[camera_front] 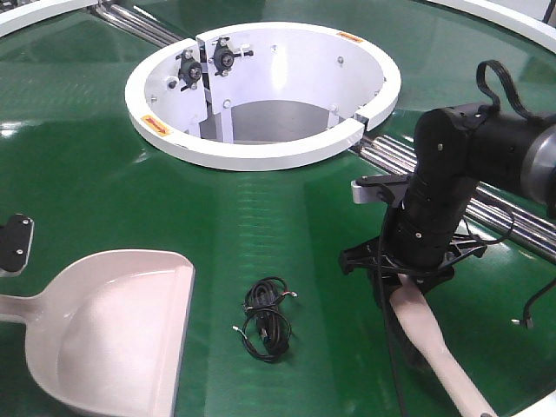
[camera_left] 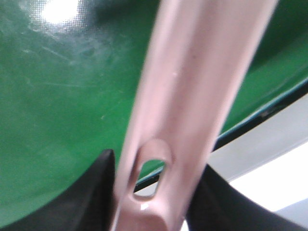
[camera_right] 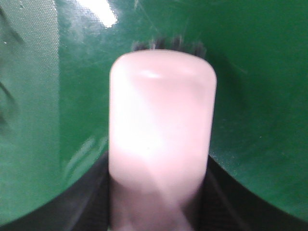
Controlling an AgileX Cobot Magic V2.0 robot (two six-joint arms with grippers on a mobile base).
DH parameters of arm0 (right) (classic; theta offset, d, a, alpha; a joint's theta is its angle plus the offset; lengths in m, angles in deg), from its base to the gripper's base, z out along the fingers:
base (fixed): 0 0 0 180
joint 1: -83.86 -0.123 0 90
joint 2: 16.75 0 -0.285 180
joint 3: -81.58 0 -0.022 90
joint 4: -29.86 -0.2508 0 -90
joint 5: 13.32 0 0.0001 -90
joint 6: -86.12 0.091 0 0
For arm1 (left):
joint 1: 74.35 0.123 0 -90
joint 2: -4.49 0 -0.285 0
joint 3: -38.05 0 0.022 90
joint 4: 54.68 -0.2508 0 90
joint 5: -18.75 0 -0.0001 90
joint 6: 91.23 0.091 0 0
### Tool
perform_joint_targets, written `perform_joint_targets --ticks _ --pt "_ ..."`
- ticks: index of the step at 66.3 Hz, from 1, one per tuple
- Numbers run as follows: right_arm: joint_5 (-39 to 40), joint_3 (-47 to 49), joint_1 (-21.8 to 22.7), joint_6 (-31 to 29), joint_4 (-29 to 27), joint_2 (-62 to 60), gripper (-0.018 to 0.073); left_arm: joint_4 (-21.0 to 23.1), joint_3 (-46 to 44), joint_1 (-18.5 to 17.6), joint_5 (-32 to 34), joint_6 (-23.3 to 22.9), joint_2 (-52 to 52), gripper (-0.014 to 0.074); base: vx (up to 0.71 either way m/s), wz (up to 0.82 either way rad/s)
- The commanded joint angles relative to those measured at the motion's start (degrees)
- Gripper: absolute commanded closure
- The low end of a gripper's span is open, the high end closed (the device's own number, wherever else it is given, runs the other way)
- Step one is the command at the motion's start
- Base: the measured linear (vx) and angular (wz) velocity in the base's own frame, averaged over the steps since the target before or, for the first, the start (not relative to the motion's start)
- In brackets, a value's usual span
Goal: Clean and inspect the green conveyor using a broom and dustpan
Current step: 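Slide the held dustpan with the left gripper under the black cable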
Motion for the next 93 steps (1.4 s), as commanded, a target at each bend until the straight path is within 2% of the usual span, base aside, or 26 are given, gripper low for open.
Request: perform_joint_targets --ticks 1,9,31,45,65,93 --pt "-0.77 1.60 0.03 -0.37 0.13 -2.94 0.0568 -0.52 -1.18 0.18 -1.65 -0.91 -2.17 0.0498 0.00 0.00" --pt "-0.77 1.60 0.03 -0.37 0.13 -2.94 0.0568 -0.47 -1.18 -0.09 -1.65 -0.91 -2.29 0.0622 0.00 0.00" --pt "-0.77 1.60 0.03 -0.37 0.13 -2.94 0.0568 -0.47 -4.05 -3.93 -1.72 -2.61 -4.11 0.0621 0.00 0.00" --pt "-0.77 1.60 0.03 -0.37 0.13 -2.94 0.0568 -0.37 -7.43 -6.78 -1.72 -6.28 -4.08 0.0621 0.00 0.00" --pt "-0.74 1.60 0.03 -0.37 0.13 -2.94 0.0568 2.55 -7.57 -8.66 -1.72 -6.45 -3.02 0.0621 0.00 0.00" --pt "-0.74 1.60 0.03 -0.37 0.13 -2.94 0.0568 2.63 -7.57 -12.04 -1.72 -6.45 -2.67 0.0621 0.00 0.00"
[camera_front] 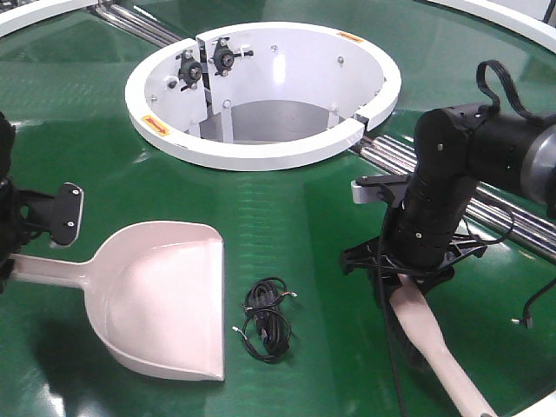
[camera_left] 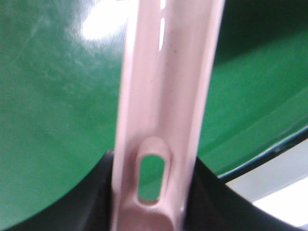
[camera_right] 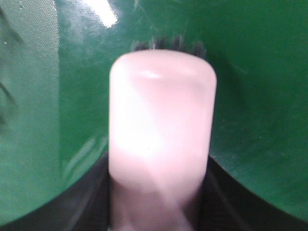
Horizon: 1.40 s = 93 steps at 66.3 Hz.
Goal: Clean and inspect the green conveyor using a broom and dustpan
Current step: 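Slide the held dustpan with the left gripper under the black cable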
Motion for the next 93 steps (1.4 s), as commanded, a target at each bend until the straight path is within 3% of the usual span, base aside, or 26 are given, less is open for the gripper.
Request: perform_joint_targets --ticks 1,63,93 --pt "-0.69 1.60 0.03 -0.33 0.13 -2.94 0.0568 2.04 -1.60 -1.15 -0.30 -1.26 -2.02 0.0621 0.00 0.00" --pt "-0.69 1.60 0.03 -0.33 0.13 -2.94 0.0568 4.33 -1.60 -9.72 0.31 -1.97 1.98 0.0620 0.00 0.00" --pt "-0.69 1.60 0.03 -0.33 0.13 -2.94 0.0568 4.88 -1.60 -10.81 1.74 -1.97 1.98 0.0620 0.00 0.00"
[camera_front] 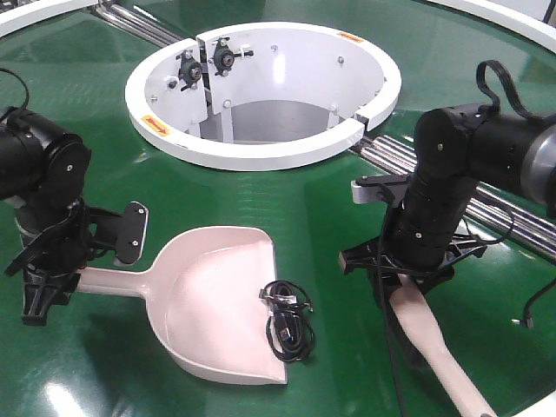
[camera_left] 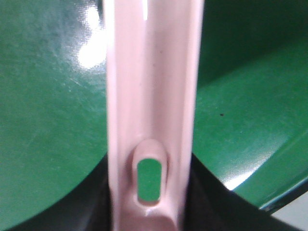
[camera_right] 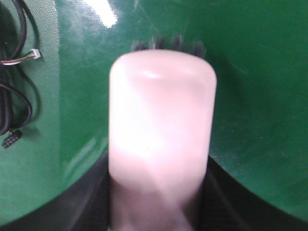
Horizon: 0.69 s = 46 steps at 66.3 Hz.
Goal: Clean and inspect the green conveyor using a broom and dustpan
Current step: 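Slide the held dustpan with the left gripper under the black cable, then sweep the black cable into the dustpan with the brush in the right gripper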
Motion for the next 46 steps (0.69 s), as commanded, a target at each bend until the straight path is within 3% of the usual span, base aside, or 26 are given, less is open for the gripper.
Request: perform_joint_targets --ticks 1,46 --pt "-0.69 1.60 0.03 -0.33 0.13 -2.94 0.0568 1.79 -1.55 -0.91 -0.15 0.97 -2.03 0.0620 0.00 0.00" --pt "-0.69 1.60 0.03 -0.33 0.13 -2.94 0.0568 1.77 -1.55 -0.91 -0.22 0.97 -2.03 0.0620 0.00 0.00"
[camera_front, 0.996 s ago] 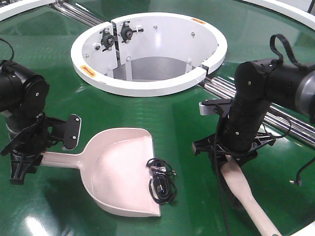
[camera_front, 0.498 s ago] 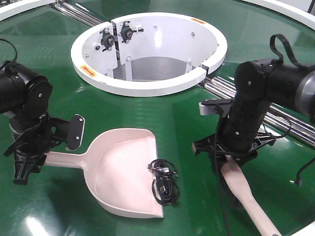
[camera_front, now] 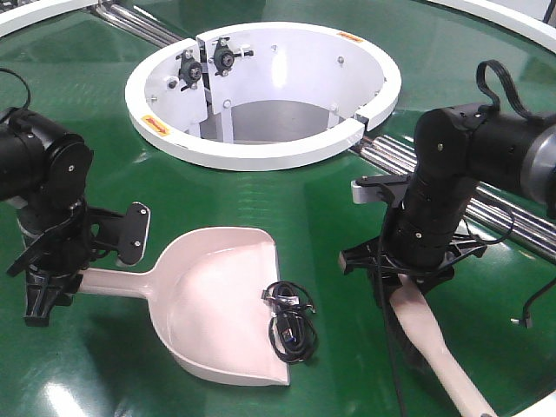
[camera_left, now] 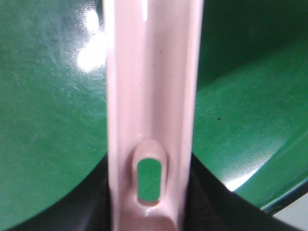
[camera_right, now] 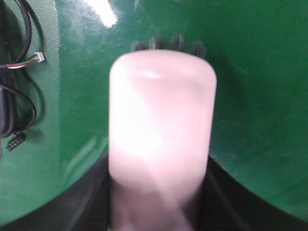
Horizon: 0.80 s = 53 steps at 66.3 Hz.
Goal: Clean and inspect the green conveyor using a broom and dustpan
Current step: 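Sweep the black cable into the dustpan with the brush in the right gripper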
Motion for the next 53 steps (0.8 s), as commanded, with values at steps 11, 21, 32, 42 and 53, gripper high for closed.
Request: perform_joint_targets --ticks 11,21,32,42,53 --pt "-0.01 1.60 0.03 -0.26 0.13 -2.94 0.0568 1.32 -1.55 -0.70 -0.22 0.97 -2.03 0.0620 0.00 0.00" --pt "0.26 1.60 0.03 -0.26 0.24 -2.94 0.0568 1.32 -1.55 -0.70 -0.27 0.97 -2.03 0.0620 0.00 0.00" --pt "0.52 1.60 -0.03 3.51 -0.75 -2.37 0.0566 1.32 -1.55 -0.70 -0.27 0.97 -2.03 0.0620 0.00 0.00" --pt "1.91 1.60 -0.10 3.57 -4.59 0.19 0.0565 1.32 -1.55 -0.70 -0.27 0.97 -2.03 0.0620 0.00 0.00" --pt "4.37 1.60 -1.56 3.16 -7.69 3.24 0.0565 1.32 -1.55 -0.70 -0.27 0.97 -2.03 0.0619 0.00 0.00"
